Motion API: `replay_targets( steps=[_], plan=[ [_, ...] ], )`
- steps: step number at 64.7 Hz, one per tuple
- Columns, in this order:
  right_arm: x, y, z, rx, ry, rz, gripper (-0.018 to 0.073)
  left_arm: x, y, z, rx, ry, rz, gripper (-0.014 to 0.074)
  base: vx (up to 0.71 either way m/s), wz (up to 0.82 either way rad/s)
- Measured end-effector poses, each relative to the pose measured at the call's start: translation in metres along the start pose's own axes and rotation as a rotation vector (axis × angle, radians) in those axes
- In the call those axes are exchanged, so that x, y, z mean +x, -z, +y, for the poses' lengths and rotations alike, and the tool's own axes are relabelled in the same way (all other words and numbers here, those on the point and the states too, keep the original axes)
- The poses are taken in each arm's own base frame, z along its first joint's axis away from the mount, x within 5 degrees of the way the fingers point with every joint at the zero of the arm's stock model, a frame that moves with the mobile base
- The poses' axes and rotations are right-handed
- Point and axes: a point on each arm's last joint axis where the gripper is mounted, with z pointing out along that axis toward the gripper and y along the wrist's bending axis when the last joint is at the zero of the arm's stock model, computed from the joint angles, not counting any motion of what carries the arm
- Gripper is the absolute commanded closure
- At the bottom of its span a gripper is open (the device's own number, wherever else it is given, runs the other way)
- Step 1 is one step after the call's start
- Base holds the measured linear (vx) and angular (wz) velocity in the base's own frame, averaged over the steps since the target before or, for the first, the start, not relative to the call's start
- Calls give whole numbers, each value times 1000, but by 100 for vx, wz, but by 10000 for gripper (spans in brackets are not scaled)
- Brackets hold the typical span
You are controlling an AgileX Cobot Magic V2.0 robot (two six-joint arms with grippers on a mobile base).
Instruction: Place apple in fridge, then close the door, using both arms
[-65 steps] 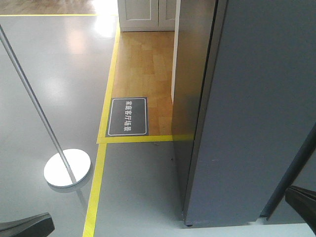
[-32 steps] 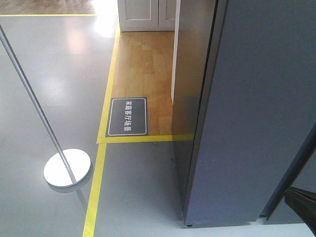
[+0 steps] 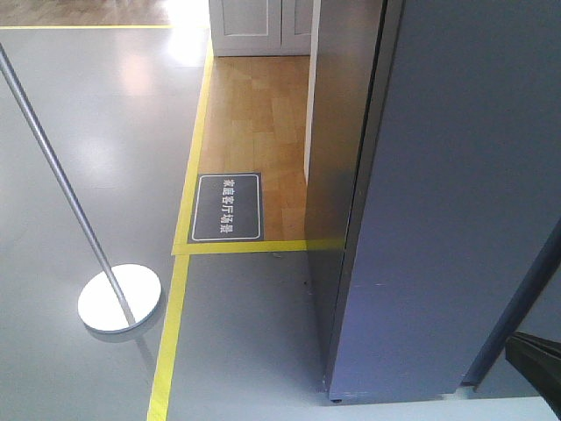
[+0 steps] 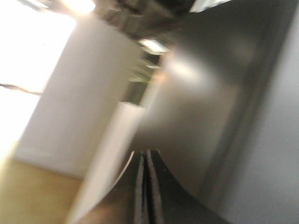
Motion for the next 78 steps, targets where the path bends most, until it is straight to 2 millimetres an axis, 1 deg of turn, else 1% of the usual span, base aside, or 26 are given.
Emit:
replay_targets(
  steps=[4, 8, 14, 18, 22, 25, 33, 41, 50, 78],
  plan=[
    [0, 0, 0, 0, 0, 0, 565, 7, 6, 12, -106, -36, 29, 602, 0, 0],
    [0, 0, 0, 0, 0, 0, 565, 16, 13, 23, -211, -77, 96, 602, 0, 0],
    [0, 0, 0, 0, 0, 0, 565, 30, 25, 35, -335, -137, 242, 602, 0, 0],
    [0, 0, 0, 0, 0, 0, 565, 36, 33, 39, -379, -177, 335, 602, 0, 0],
    [0, 0, 0, 0, 0, 0, 565, 40, 39, 40, -386, -248, 405, 602, 0, 0],
    [0, 0, 0, -1, 0, 1, 565, 41, 42, 39, -377, -296, 426, 602, 0, 0],
    [0, 0, 0, -1, 0, 1, 565, 42, 48, 38, -330, -425, 406, 602, 0, 0],
    [0, 0, 0, -1, 0, 1, 565, 49, 55, 43, -294, -484, 338, 602, 0, 0],
    [0, 0, 0, -1, 0, 1, 565, 60, 59, 50, -293, -499, 342, 602, 0, 0],
    [0, 0, 0, -1, 0, 1, 565, 60, 60, 51, -295, -522, 349, 602, 0, 0]
  ],
)
